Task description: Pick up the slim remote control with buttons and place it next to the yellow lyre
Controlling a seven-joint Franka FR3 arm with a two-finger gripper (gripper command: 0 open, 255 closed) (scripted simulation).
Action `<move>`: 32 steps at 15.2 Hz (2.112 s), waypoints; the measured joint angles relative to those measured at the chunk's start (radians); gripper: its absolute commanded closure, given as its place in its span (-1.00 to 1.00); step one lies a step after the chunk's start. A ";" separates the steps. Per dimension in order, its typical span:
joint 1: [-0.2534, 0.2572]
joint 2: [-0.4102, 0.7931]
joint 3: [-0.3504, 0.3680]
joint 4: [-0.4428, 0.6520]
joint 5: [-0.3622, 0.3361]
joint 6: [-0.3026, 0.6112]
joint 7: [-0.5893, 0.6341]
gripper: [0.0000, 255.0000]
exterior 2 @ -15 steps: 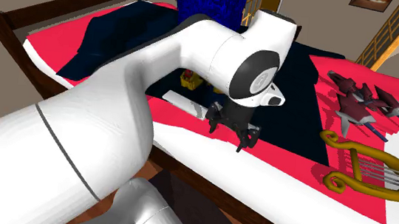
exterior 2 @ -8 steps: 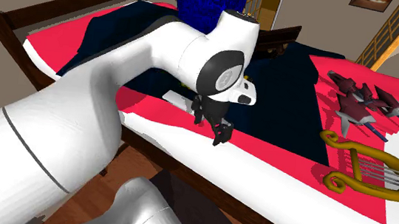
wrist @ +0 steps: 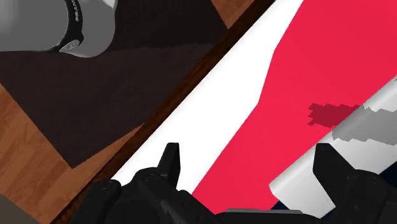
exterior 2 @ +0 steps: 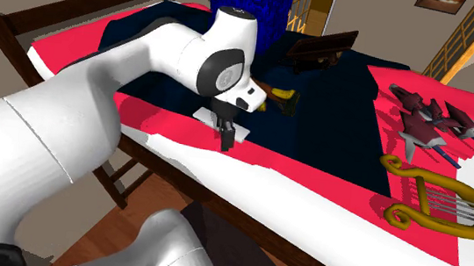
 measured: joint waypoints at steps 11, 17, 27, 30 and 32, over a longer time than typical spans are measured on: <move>-0.264 0.195 0.405 0.190 0.104 0.191 0.655 -1.00; -0.282 0.215 0.461 0.145 0.123 0.272 0.675 -1.00; -0.285 0.217 0.463 0.144 0.123 0.291 0.678 1.00; -0.292 0.224 0.470 0.155 0.118 0.288 0.684 1.00; -0.290 0.222 0.467 0.152 0.118 0.286 0.684 1.00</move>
